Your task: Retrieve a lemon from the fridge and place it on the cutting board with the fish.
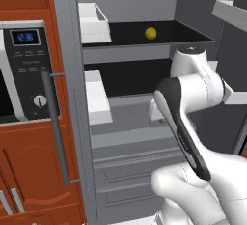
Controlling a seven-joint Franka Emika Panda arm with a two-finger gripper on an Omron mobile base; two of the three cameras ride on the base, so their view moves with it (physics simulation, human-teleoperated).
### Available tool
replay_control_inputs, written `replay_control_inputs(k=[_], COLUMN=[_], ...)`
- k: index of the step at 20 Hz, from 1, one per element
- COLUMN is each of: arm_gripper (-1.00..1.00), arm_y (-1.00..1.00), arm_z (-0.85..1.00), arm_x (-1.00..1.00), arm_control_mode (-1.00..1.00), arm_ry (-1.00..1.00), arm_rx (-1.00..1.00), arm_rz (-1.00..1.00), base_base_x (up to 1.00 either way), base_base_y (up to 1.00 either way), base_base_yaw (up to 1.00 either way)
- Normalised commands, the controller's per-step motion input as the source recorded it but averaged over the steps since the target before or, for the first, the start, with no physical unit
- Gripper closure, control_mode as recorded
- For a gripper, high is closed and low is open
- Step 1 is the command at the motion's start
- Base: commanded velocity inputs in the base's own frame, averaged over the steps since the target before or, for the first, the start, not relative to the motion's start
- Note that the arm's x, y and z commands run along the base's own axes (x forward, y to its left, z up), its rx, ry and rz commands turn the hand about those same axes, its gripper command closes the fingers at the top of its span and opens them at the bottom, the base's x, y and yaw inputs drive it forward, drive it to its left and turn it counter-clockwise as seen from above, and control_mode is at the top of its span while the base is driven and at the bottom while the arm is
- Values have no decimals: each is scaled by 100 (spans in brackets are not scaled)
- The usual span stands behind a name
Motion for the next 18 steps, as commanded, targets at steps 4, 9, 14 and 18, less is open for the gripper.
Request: replay_control_inputs(k=[4, 9, 14, 18], arm_gripper=[-100, -100, -100, -100], arm_y=[-72, -18, 0, 0], arm_z=[0, 0, 0, 0], arm_x=[3, 0, 0, 0], arm_control_mode=[-100, -100, -100, -100], arm_ry=[9, 0, 0, 0], arm_rx=[8, 0, 0, 0], arm_rz=[3, -7, -15, -6], base_base_x=[0, 0, 0, 0], base_base_y=[0, 0, 0, 0], base_base_yaw=[0, 0, 0, 0])
